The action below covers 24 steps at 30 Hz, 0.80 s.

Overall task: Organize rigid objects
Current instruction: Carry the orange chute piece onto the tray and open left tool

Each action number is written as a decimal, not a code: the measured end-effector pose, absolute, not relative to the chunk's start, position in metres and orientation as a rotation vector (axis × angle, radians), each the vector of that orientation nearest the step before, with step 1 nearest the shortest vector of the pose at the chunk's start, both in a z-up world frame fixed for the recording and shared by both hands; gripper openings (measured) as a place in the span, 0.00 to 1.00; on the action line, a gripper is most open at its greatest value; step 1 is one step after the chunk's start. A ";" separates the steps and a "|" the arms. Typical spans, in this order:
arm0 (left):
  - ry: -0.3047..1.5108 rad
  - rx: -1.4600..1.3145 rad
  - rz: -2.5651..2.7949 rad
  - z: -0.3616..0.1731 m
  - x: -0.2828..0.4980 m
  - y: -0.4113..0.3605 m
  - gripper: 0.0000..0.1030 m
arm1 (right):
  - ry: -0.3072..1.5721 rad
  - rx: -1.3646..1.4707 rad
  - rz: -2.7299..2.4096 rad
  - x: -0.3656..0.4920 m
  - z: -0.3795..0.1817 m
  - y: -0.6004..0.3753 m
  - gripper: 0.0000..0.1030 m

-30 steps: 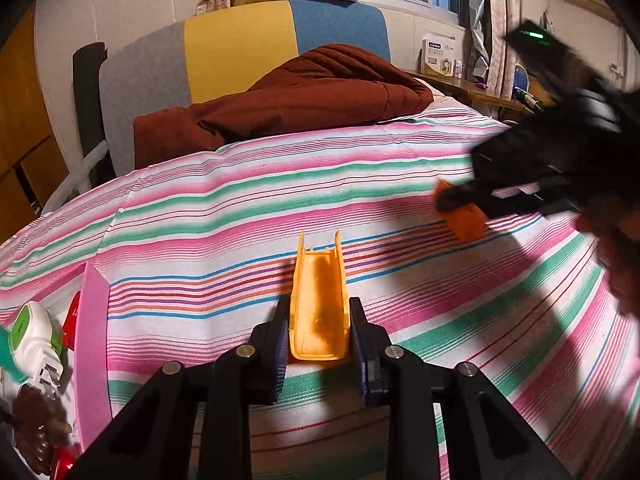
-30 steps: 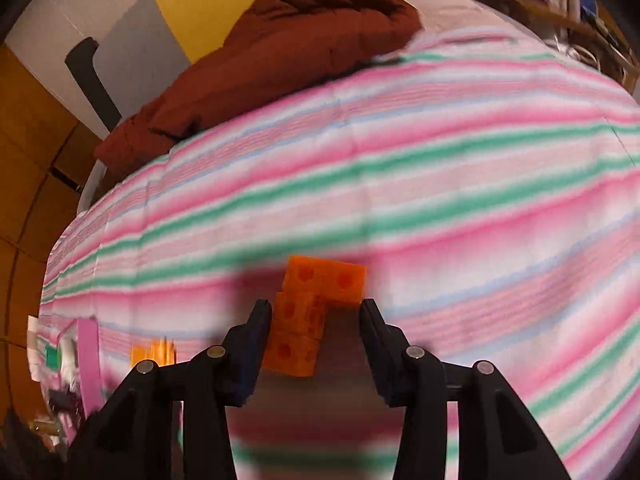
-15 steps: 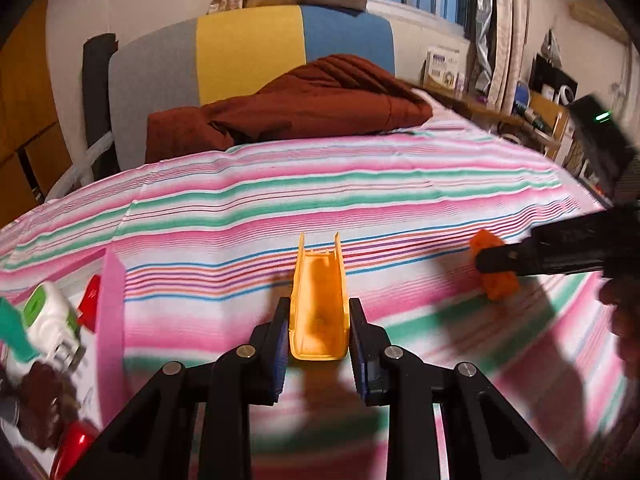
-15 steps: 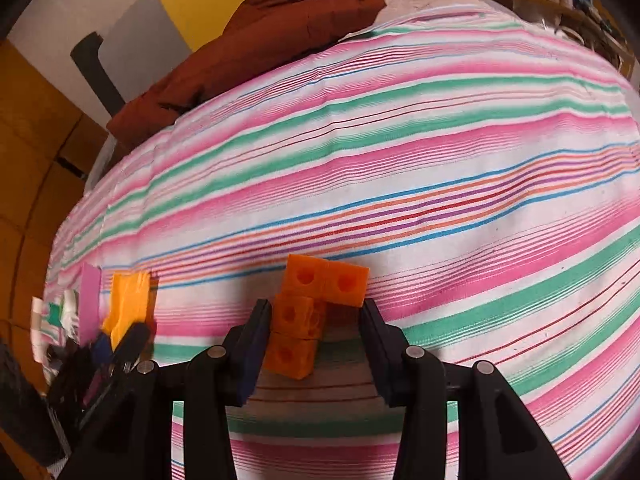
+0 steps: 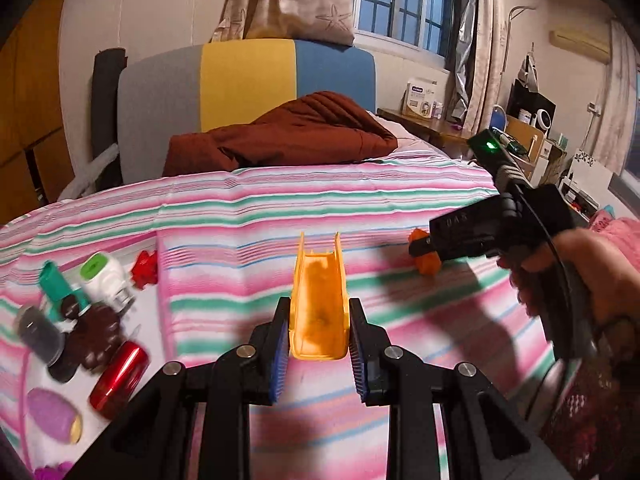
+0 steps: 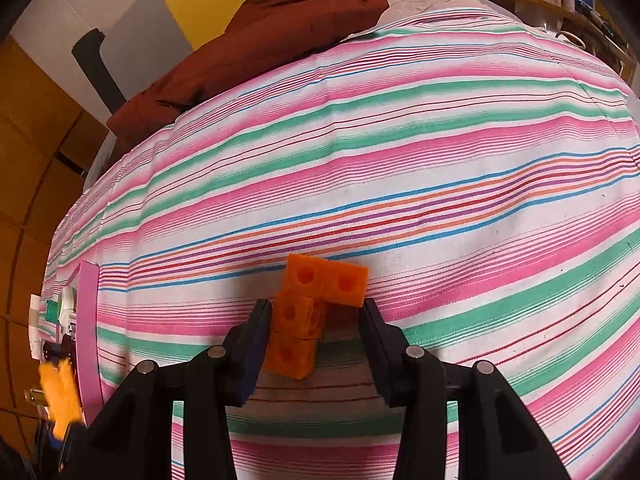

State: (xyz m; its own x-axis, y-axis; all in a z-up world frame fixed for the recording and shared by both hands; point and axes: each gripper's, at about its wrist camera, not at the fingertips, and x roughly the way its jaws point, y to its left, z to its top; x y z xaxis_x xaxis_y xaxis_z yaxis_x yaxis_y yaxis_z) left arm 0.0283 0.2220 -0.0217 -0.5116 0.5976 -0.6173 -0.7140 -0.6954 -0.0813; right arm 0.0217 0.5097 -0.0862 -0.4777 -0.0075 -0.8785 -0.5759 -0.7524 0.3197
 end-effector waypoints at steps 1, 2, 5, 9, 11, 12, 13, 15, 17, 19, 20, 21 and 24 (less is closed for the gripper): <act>0.232 -0.814 2.215 -0.021 0.031 0.215 0.26 | 0.855 -1.359 2.276 0.022 -0.086 0.509 0.44; 0.227 -0.819 2.220 -0.022 0.033 0.209 0.26 | 0.851 -1.361 2.277 0.022 -0.086 0.509 0.44; 0.199 -0.832 2.245 -0.019 0.036 0.188 0.26 | 0.830 -1.366 2.279 0.022 -0.086 0.508 0.44; 0.178 -0.838 2.280 -0.017 0.040 0.158 0.26 | 0.817 -1.364 2.278 0.022 -0.086 0.506 0.44; 0.172 -0.860 2.305 -0.019 0.039 0.143 0.26 | 0.819 -1.361 2.278 0.023 -0.086 0.506 0.44; 0.158 -0.877 2.316 -0.021 0.038 0.133 0.26 | 0.818 -1.361 2.279 0.022 -0.086 0.506 0.44; 0.150 -0.892 2.325 -0.024 0.037 0.125 0.26 | 0.817 -1.360 2.279 0.022 -0.086 0.506 0.44; 0.139 -0.925 2.342 -0.029 0.035 0.111 0.26 | 0.794 -1.367 2.282 0.021 -0.086 0.505 0.44; 0.127 -0.961 2.350 -0.036 0.033 0.100 0.26 | 0.775 -1.369 2.283 0.021 -0.086 0.503 0.44; 0.124 -0.997 2.372 -0.044 0.031 0.089 0.26 | 0.758 -1.371 2.284 0.020 -0.086 0.501 0.44; 0.121 -1.006 2.375 -0.046 0.031 0.087 0.26 | 0.756 -1.371 2.285 0.020 -0.086 0.502 0.44; 0.120 -1.016 2.379 -0.050 0.031 0.083 0.26 | 0.756 -1.370 2.286 0.021 -0.086 0.502 0.44; 0.129 -1.037 2.385 -0.056 0.030 0.076 0.26 | 0.752 -1.369 2.287 0.021 -0.086 0.502 0.44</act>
